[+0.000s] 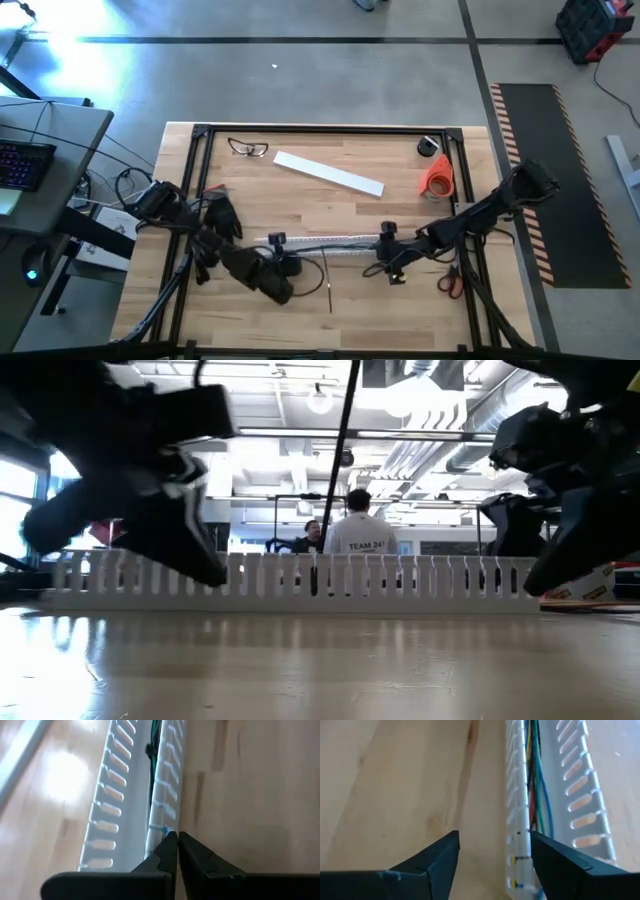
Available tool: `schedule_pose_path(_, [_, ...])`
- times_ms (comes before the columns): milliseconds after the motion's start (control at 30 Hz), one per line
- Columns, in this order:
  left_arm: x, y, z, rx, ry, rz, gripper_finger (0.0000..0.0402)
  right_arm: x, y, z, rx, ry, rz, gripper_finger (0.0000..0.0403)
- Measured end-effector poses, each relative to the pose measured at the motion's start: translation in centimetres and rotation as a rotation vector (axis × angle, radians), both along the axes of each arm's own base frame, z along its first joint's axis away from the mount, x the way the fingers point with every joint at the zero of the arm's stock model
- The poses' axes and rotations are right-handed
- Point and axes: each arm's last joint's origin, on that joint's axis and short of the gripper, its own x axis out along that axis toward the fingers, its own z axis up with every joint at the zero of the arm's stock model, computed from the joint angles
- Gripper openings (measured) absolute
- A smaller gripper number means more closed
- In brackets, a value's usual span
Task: Ziptie cables
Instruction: Put the ziptied cables into the the white cable duct, then insert the white cable duct cover into the white cable duct
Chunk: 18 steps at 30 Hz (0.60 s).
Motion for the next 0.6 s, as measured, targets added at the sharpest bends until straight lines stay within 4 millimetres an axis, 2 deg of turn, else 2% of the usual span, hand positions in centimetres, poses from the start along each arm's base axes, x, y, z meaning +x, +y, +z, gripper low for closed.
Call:
schedule_pose_path(100, [0.9, 0.7, 0.2, 0.006, -0.023, -0.02, 0.0, -0.5, -0.1, 0.9, -0.029, -0.015, -0.016, 0.0211])
schedule_pose_path(200, [1.6, 0.6, 0.8, -0.017, -0.05, -0.033, 0.0, -0.7, -0.3, 2.5, -0.018, -0.061, -0.021, 0.0204])
schedule_pose_path(333, [1.7, -0.6, 3.1, -0.019, -0.155, -0.038, 0.0, -0.6, -1.2, 5.2, -0.023, -0.205, -0.05, 0.0201])
schedule_pose_path(433, [0.1, -0.9, 4.0, 0.092, -0.21, -0.01, 0.0, 0.5, -2.9, 6.6, -0.079, -0.333, -0.097, 0.0201])
schedule_pose_path(500, [-1.8, 0.0, 3.4, 0.142, -0.218, 0.05, 0.0, 1.4, -4.9, 7.0, -0.101, -0.378, -0.132, 0.0201])
schedule_pose_path(600, [-4.1, 1.8, 2.9, 0.077, -0.264, 0.13, 0.0, 2.8, -8.7, 6.7, -0.065, -0.402, -0.139, 0.0202])
